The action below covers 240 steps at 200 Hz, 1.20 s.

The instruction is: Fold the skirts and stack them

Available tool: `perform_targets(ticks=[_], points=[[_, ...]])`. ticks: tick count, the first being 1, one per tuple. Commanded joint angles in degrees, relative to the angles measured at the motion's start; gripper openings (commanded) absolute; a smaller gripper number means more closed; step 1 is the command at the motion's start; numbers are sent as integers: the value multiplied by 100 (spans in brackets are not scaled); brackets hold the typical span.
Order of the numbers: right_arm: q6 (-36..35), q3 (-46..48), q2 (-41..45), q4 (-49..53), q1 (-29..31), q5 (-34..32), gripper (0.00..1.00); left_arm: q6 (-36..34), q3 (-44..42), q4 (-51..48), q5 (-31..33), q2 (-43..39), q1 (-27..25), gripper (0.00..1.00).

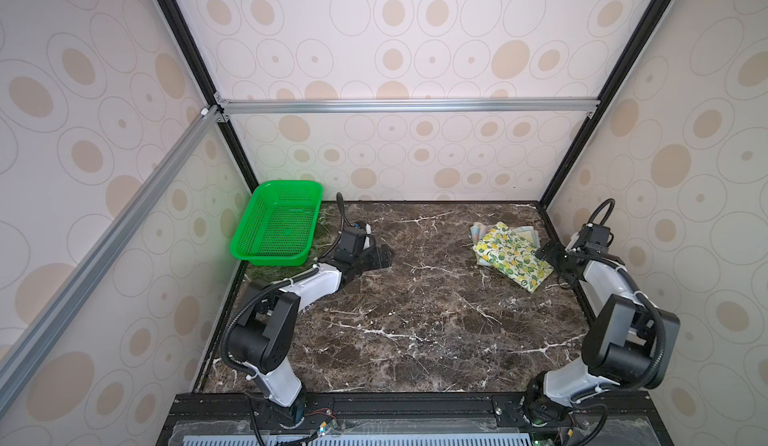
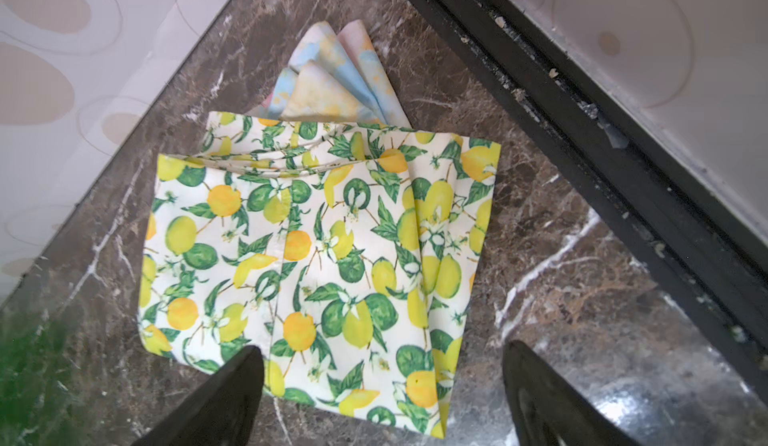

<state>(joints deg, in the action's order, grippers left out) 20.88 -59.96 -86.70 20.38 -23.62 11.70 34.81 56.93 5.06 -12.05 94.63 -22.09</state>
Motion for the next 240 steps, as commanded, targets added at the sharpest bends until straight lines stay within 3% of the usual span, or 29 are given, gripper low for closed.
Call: perform_targets(ticks=[1, 55, 77, 114, 151, 170, 211, 240], points=[[-198, 524, 433, -169, 88, -194, 97, -162, -84, -363, 887, -445, 348, 99], [-475, 1544, 1075, -835, 496, -482, 96, -741, -831, -238, 2324, -1431, 1073, 99], [-640, 1758, 1083, -1126, 814, -717, 96, -1315, -1336, 385, 2986, -1948, 1160, 99], [-908, 2136, 925, -1794, 1341, -887, 96, -2519, -2564, 2237, 3893, -2755, 1255, 99], [-1189, 2438, 702, -2647, 1818, -1214, 96, -2959, -2952, 2687, 3878, -2817, 1555, 99], [-1254, 2557, 496, -3263, 1963, -1372, 96, -3118, -3320, 3374, 3890, -2695, 1664, 99], [-1534, 2553, 186, -4148, 2213, -1647, 100, -3174, -3938, 5133, 3239, -1876, 1776, 99], [-1747, 2627, -32, -4776, 2366, -1880, 100, -3210, -4155, 6077, 3137, -1314, 1787, 99]])
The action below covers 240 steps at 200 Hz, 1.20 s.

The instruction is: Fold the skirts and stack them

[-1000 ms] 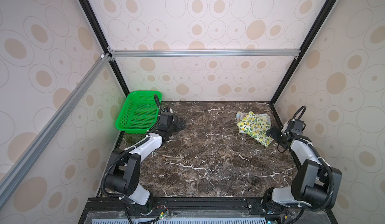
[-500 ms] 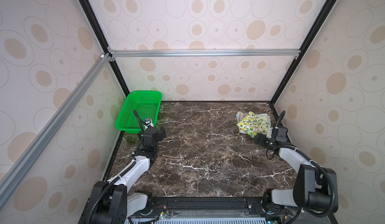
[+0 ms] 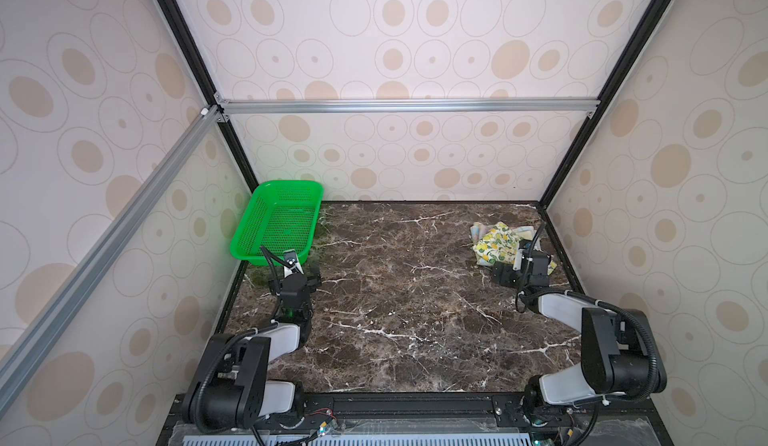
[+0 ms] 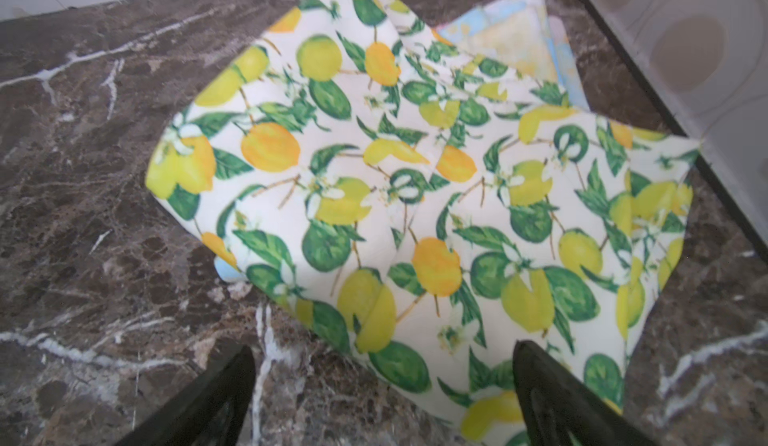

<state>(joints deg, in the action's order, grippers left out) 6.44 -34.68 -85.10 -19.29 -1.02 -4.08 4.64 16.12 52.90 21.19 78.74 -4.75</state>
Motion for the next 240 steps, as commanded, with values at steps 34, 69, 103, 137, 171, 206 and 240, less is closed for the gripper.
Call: perform_targets(ticks=[34, 69, 103, 137, 171, 206, 240], points=[[-424, 27, -318, -800, 265, -523, 100, -348, -217, 2167, -581, 992, 54, 99], [-509, 675, -130, -1805, 295, -380, 100, -325, -378, 2552, -754, 1165, 113, 99], [-637, 1176, -398, -3020, 339, -276, 100, -357, -385, 2667, -758, 1219, 109, 99], [-637, 1115, -345, -2825, 347, -286, 100, -333, -362, 2552, -765, 1182, 115, 99], [-629, 1094, -294, -2676, 347, -274, 100, -333, -373, 2583, -766, 1180, 111, 99], [-631, 1086, -279, -2667, 346, -278, 100, -343, -373, 2600, -759, 1188, 111, 99], [-619, 1101, -282, -2677, 345, -274, 100, -343, -373, 2600, -766, 1188, 113, 99]])
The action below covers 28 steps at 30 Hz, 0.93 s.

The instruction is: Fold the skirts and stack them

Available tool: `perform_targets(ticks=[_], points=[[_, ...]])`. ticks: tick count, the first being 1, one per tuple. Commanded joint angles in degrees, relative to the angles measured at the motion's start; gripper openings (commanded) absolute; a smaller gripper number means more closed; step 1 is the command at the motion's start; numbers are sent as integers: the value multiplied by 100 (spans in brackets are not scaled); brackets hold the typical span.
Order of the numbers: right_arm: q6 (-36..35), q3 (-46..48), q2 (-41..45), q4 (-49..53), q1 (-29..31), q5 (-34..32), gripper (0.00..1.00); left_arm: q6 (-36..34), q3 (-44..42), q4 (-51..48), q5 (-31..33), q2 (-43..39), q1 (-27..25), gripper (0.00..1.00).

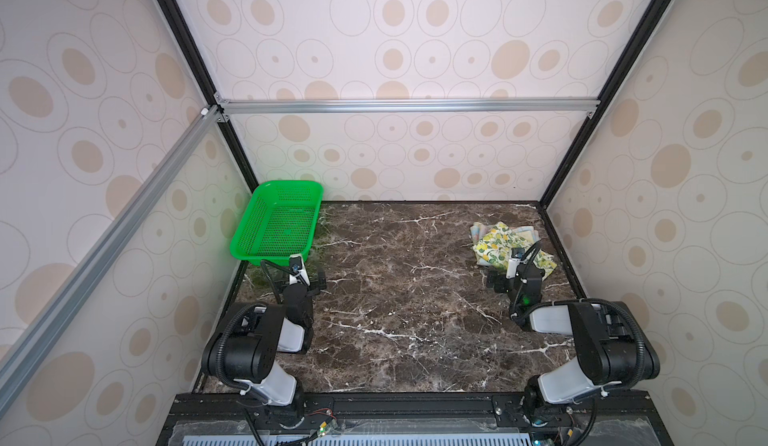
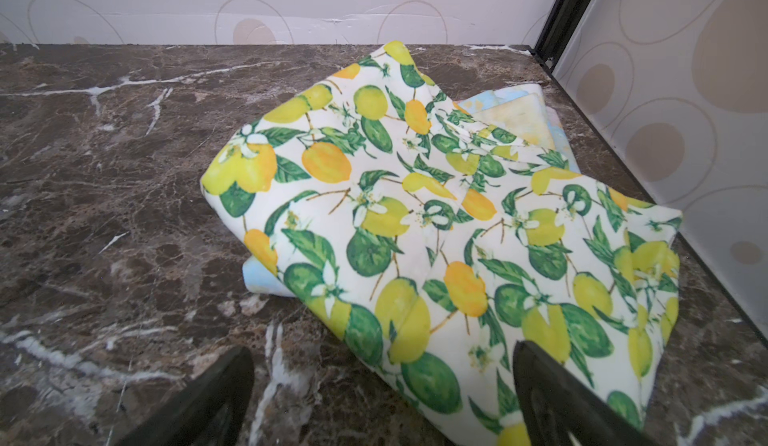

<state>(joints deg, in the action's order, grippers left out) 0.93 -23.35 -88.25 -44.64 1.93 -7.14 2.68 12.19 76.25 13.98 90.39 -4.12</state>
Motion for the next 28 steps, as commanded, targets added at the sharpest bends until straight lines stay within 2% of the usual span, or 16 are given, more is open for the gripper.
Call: perform_targets(ticks=[1, 28], points=[[-68, -30, 34, -141, 51, 35, 100, -146, 25, 267, -44, 23, 51, 99], [-86, -53, 36, -122, 48, 37, 100, -152, 21, 274, -44, 23, 47, 99]])
